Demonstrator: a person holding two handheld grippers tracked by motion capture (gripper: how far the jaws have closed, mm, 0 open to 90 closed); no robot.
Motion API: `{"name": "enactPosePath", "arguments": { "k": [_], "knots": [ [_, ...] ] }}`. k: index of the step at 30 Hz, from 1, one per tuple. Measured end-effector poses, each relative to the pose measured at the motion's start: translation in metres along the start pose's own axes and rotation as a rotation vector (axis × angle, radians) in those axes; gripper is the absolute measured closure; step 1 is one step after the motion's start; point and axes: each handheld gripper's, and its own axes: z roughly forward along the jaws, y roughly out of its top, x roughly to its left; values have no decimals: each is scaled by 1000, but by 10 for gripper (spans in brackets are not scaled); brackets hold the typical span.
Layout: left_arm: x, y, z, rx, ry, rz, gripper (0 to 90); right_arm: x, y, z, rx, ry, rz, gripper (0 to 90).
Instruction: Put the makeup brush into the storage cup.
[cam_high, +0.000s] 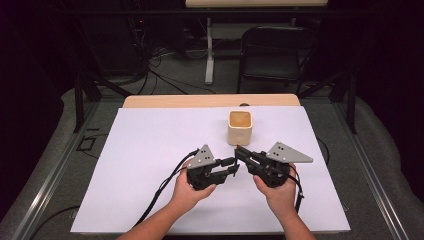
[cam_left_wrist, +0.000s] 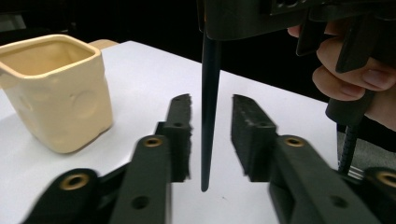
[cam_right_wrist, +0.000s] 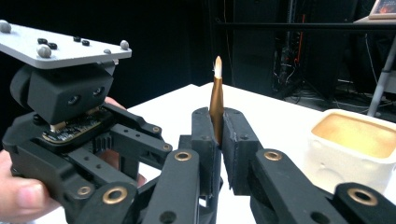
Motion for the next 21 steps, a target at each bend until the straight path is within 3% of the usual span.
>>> {"name": "enactPosePath", "arguments": {
  "k": [7, 11, 15, 21],
  "knots": [
    [6, -1, -7, -17, 34, 1, 476, -5, 1, 1, -3, -19, -7, 837],
    [8, -2, -14, -2, 49, -3, 431, -7, 3, 0, -5, -29, -13, 838],
    [11, -4, -22, -20, 85, -5, 408, -8, 6, 0, -5, -33, -16, 838],
    [17, -5, -29, 5, 125, -18, 381, -8, 15, 0, -8, -43, -44, 837]
  ]
}}
